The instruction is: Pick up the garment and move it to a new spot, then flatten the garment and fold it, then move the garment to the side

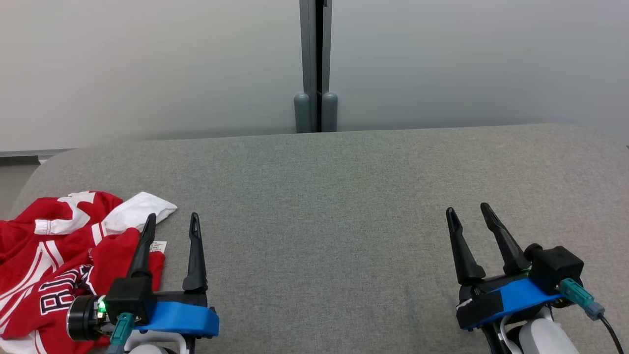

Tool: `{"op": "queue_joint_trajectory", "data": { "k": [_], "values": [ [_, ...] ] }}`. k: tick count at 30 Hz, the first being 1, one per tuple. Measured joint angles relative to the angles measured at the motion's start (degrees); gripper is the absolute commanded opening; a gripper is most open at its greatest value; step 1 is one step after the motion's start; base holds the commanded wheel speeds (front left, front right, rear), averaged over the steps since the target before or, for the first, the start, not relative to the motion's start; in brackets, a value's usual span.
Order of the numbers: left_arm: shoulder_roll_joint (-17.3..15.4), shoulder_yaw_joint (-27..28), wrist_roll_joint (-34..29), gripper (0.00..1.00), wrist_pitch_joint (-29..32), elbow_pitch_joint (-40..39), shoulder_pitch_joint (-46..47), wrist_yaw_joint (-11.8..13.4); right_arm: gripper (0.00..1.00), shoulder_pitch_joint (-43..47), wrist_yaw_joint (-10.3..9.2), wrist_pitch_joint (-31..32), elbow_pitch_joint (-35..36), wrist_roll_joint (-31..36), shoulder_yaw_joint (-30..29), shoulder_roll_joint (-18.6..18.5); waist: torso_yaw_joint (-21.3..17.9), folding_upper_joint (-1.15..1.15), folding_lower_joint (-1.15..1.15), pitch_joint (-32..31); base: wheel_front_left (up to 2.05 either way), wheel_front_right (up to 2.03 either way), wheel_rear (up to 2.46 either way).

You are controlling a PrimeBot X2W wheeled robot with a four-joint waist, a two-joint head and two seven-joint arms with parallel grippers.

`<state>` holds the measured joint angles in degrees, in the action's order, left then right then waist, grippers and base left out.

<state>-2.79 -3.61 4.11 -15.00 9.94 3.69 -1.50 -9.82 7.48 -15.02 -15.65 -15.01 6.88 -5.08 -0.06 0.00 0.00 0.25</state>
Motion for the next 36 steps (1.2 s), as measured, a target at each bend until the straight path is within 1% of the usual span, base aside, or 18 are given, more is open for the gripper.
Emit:
{"op": "queue_joint_trajectory", "data": {
  "k": [11, 21, 28, 36],
  "values": [
    [0.0, -0.02, 0.01, 1.0, 0.0, 0.09, 0.27, 0.0, 1.0, 0.0, 0.0, -0.01, 0.07, 0.0, -0.11, -0.02, 0.34, 0.0, 0.0, 0.3, 0.0, 0.0, 0.0],
    [0.0, 0.07, 0.02, 1.0, 0.0, 0.04, 0.54, -0.4, 1.0, 0.0, 0.0, -0.04, 0.74, 0.05, -1.03, -0.2, 2.55, 0.0, 0.0, 0.59, 0.0, 0.0, 0.0],
    [0.01, 1.03, 0.79, 1.0, 0.0, 0.16, 0.75, 0.13, 1.0, 0.12, 0.0, -0.1, 1.18, -0.87, -0.89, 0.18, 6.18, 0.0, 0.0, 0.59, 0.0, 0.0, 0.0],
    [-0.04, 2.1, 0.94, 1.0, -0.05, 1.63, 0.73, 0.98, 1.0, 0.27, 0.0, -0.11, 1.16, -0.57, -0.05, 0.29, 13.04, 0.0, 0.0, -0.5, 0.0, 0.0, 0.0]
  ]
}}
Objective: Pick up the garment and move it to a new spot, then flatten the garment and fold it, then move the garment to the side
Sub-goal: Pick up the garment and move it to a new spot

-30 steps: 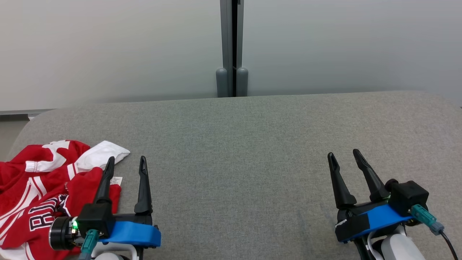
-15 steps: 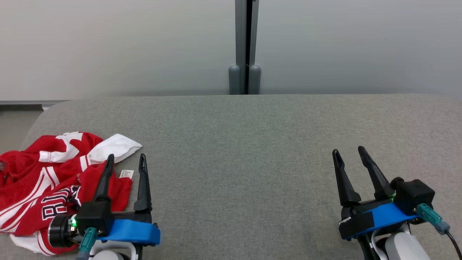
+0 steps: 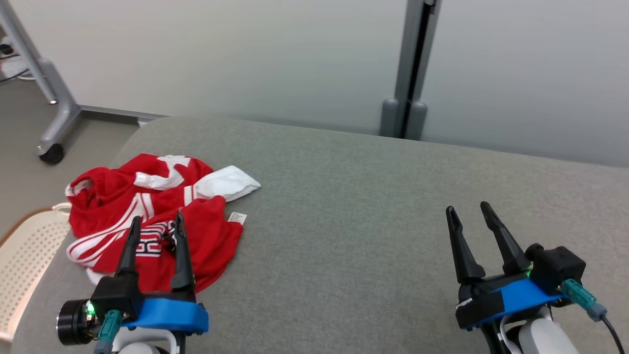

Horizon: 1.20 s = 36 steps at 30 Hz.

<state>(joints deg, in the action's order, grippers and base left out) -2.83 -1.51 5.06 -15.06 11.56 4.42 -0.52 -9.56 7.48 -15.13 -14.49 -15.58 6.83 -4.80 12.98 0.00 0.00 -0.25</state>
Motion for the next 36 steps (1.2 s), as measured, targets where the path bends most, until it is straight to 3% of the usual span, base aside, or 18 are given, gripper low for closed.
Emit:
{"op": "queue_joint_trajectory", "data": {
  "k": [14, 19, 25, 29, 36],
  "values": [
    [-0.05, 2.68, 0.6, 1.0, 0.0, 4.23, -0.26, 0.01, 1.0, 0.77, 0.0, 0.0, -0.26, -0.12, 2.6, 0.99, 13.86, 0.0, 0.01, -1.01, 0.0, 0.0, 0.0],
    [-0.08, 3.11, 0.88, 1.0, 0.0, 5.1, -0.25, -1.08, 1.0, 0.66, 0.0, 0.0, -0.29, -0.13, 2.89, 1.16, 16.18, 0.0, 0.0, -0.35, 0.0, 0.0, 0.0],
    [-0.1, 3.92, 3.23, 1.0, 0.07, 7.53, 1.21, -2.69, 1.0, 0.49, 0.0, 0.0, -0.45, -0.15, 3.24, 1.24, 16.27, 0.0, 0.0, 0.06, 0.0, 0.0, 0.0],
    [-1.8, 3.61, 5.69, 1.0, 6.58, 9.64, 4.83, -4.63, 1.0, 0.28, 0.01, 0.0, -0.4, -0.12, 3.42, 1.19, 14.75, 0.0, 0.0, 0.69, 0.0, 0.0, 0.0],
    [-6.12, 3.66, 10.35, 1.0, 25.69, 9.36, 13.43, -5.76, 1.0, -0.62, 0.0, 0.0, -0.46, -0.03, 4.04, 0.85, 9.99, 0.0, 0.0, 2.99, 0.0, 0.0, 0.0]
  ]
}}
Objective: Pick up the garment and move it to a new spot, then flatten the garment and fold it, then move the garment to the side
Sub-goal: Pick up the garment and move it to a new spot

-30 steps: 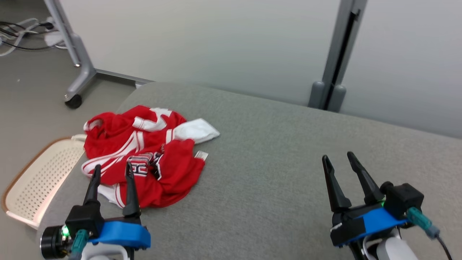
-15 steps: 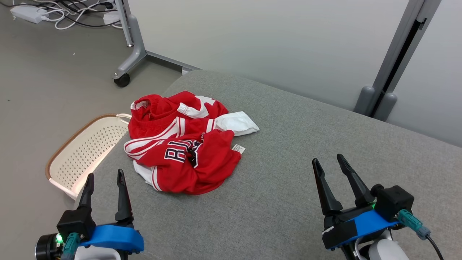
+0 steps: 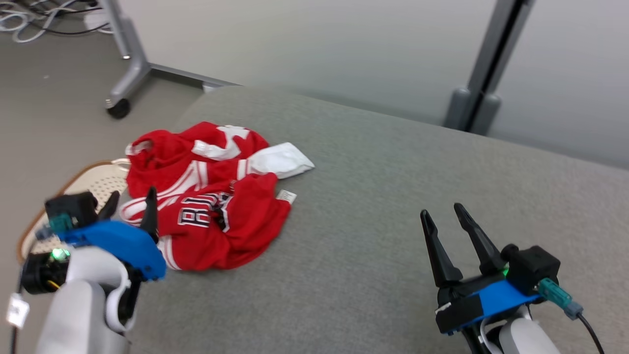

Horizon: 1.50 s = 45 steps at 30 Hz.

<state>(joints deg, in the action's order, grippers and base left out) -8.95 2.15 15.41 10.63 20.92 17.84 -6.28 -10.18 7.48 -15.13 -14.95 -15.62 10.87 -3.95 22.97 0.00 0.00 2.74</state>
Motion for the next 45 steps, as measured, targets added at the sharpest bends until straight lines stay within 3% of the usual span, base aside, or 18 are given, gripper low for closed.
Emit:
{"op": "queue_joint_trajectory", "data": {
  "k": [5, 9, 16, 17, 18, 19, 20, 21, 27, 31, 38, 45],
  "values": [
    [-4.04, 0.08, 3.74, 1.0, 11.52, 1.19, 4.18, -0.55, 1.0, -1.97, 0.0, 0.0, 0.11, -0.02, 0.41, -0.54, -5.48, 0.0, 0.0, 2.85, 0.0, 0.0, 0.0],
    [-5.6, -0.78, 6.22, 1.0, 17.16, 2.92, 4.33, -0.85, 1.0, -3.04, 0.0, 0.0, 0.16, -0.21, 0.66, -0.91, -10.14, 0.01, -0.01, 5.31, 0.0, 0.0, 0.0],
    [-7.73, 1.12, 7.97, 1.0, 20.04, 12.55, 3.96, 0.18, 1.0, -4.31, 0.0, 0.0, 0.24, -0.64, 0.67, -1.2, -16.16, 0.01, -0.01, 8.19, 0.0, 0.0, 0.0],
    [-7.82, 1.36, 8.59, 0.95, 20.39, 14.24, 3.75, 0.18, 1.0, -4.6, 0.0, 0.0, 0.27, -0.69, 0.64, -1.15, -16.78, 0.01, -0.01, 8.35, 0.0, 0.0, 0.0],
    [-7.88, 1.43, 9.15, 0.71, 20.78, 15.5, 3.55, 0.05, 1.0, -4.7, 0.01, 0.0, 0.3, -0.7, 0.62, -1.13, -17.31, 0.01, -0.01, 8.42, 0.0, 0.0, 0.0],
    [-7.95, 1.37, 9.65, 0.31, 20.89, 16.29, 3.54, -0.19, 1.0, -4.69, 0.0, 0.0, 0.31, -0.78, 0.51, -1.15, -17.74, 0.01, 0.0, 8.42, 0.0, 0.0, 0.0],
    [-8.13, 1.42, 10.31, 0.31, 20.81, 16.89, 3.58, -0.31, 1.0, -4.69, 0.0, 0.0, 0.31, -0.8, 0.41, -1.18, -18.05, 0.01, 0.0, 8.35, 0.0, 0.0, 0.0],
    [-8.32, 1.4, 10.81, 0.0, 20.39, 17.49, 3.58, -0.38, 1.0, -4.68, 0.0, 0.0, 0.31, -0.87, 0.23, -1.2, -18.26, 0.0, 0.0, 8.22, 0.0, 0.0, 0.0],
    [-9.84, -0.11, 11.81, 0.0, 16.28, 18.75, 3.55, -0.86, 1.0, -4.46, 0.0, 0.0, 0.19, -1.04, -0.48, -0.93, -17.81, 0.01, 0.0, 6.23, 0.0, 0.0, 0.0],
    [-12.3, -2.49, 12.29, 0.0, 16.15, 15.03, 3.69, -1.1, 1.0, -4.15, 0.01, 0.0, 0.25, -1.2, -0.66, -0.43, -17.05, 0.01, 0.01, 3.99, 0.0, 0.0, 0.0],
    [-15.43, -6.81, 16.03, 0.0, 18.36, -3.1, 1.54, -1.11, 1.0, -2.42, 0.0, -0.01, 0.53, -1.2, -3.7, -0.05, -17.54, 0.0, 0.01, 0.61, 0.0, 0.0, 0.0],
    [-13.12, -8.35, 19.36, 0.0, 22.38, -23.46, -2.58, 0.31, 1.0, -1.64, 0.0, 0.0, 0.91, -0.87, -4.57, 0.26, -22.05, 0.0, 0.01, -0.3, 0.0, 0.0, 0.0]
  ]
}}
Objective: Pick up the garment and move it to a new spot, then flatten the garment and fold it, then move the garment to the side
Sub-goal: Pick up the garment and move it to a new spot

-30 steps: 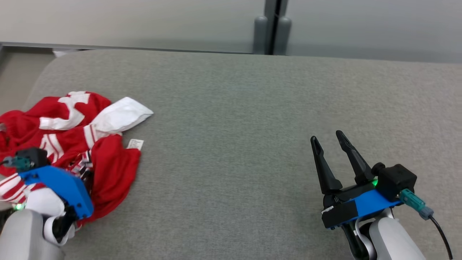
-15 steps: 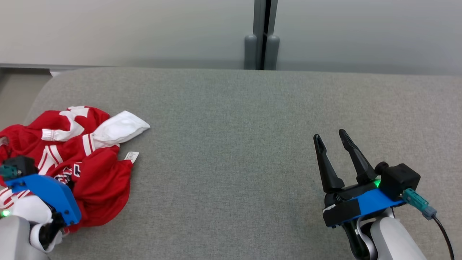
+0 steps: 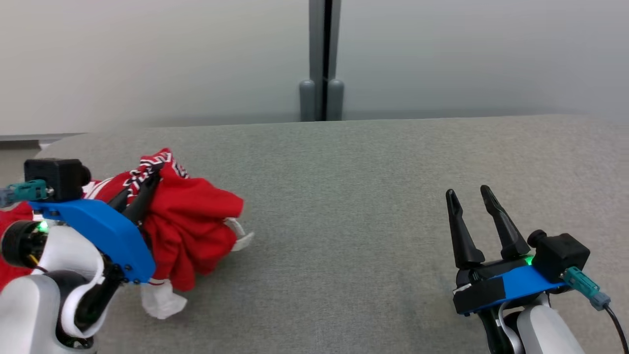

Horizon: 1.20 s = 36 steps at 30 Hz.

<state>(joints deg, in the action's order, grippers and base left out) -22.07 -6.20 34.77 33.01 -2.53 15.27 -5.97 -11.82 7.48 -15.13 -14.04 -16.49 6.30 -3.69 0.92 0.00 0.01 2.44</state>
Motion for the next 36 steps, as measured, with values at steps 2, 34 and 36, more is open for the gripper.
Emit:
{"op": "queue_joint_trajectory", "data": {
  "k": [2, 34, 36],
  "values": [
    [1.32, -0.68, 0.14, 0.0, 0.44, -4.33, -0.98, 0.9, 1.0, -0.01, 0.0, 0.0, 0.15, 0.2, -0.03, 0.02, -2.02, 0.0, 0.0, 0.12, 0.0, 0.0, 0.0],
    [18.19, -18.29, -10.61, 1.0, -41.06, 33.75, 8.77, 0.15, 1.0, -1.38, 0.01, -0.01, 0.18, -1.18, 1.94, -1.16, -12.14, 0.0, -0.01, 2.66, 0.0, 0.0, 0.0],
    [17.24, -17.07, -10.35, 1.0, -42.41, 31.86, 8.6, 0.98, 1.0, -0.94, 0.0, -0.01, 0.34, -1.2, 1.67, -1.43, -10.67, 0.0, -0.01, 2.12, 0.0, 0.0, 0.0]
  ]
}}
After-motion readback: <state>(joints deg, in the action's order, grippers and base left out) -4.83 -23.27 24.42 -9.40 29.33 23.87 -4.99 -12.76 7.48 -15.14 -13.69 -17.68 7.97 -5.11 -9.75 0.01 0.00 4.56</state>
